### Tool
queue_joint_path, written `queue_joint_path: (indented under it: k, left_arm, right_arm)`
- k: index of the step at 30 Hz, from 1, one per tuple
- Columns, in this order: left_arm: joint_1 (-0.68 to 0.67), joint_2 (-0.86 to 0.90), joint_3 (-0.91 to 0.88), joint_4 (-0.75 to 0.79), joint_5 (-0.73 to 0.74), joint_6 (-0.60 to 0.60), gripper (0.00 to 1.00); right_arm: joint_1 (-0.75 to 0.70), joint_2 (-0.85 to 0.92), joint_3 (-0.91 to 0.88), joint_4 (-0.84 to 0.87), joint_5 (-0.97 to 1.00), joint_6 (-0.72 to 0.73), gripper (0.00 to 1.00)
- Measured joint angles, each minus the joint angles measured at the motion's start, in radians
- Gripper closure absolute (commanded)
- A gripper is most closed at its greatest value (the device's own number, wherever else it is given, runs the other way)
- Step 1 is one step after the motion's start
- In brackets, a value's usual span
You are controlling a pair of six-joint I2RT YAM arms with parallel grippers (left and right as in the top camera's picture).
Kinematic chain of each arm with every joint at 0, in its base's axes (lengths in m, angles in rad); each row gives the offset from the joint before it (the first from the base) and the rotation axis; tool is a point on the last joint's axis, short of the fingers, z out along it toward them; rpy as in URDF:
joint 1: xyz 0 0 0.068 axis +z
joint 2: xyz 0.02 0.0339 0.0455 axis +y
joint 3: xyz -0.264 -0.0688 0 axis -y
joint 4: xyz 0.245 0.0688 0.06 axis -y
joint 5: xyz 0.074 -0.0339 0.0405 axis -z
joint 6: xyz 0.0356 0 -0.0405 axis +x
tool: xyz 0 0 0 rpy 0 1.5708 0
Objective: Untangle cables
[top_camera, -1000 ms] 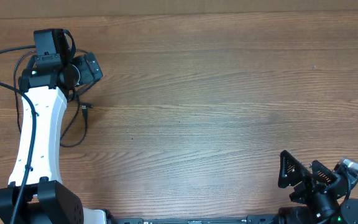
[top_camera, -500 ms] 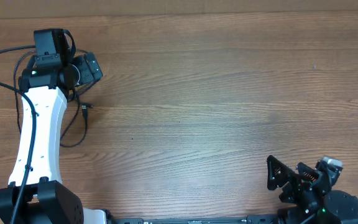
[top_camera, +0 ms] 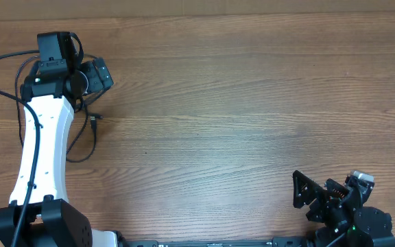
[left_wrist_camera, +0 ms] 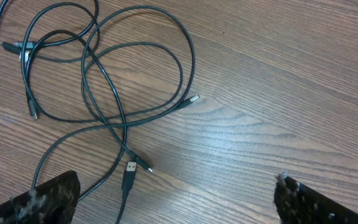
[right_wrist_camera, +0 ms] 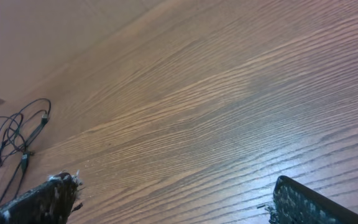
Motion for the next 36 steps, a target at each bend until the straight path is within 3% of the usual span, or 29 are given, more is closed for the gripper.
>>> queue_joint_path:
  k: [14, 20, 30, 36]
  left_arm:
    - [0.0, 0.0, 0.0, 0.0, 0.0, 0.0, 0.01]
    - [0.0, 0.0, 0.0, 0.0, 0.0, 0.0, 0.0]
    - [0.0, 0.0, 0.0, 0.0, 0.0, 0.0, 0.0]
    - [0.0, 0.0, 0.0, 0.0, 0.0, 0.0, 0.01]
  right_arm:
    - [-0.001, -0.053, -0.01, 0.068, 0.0, 0.0, 0.0]
    - [-0.001, -0.054, -0.077, 0.363, 0.0, 0.001, 0.0]
    - [-0.001, -0.056, -0.398, 0.977, 0.0, 0.002, 0.0]
    - [-0.001, -0.055, -0.535, 1.101, 0.0, 0.001, 0.0]
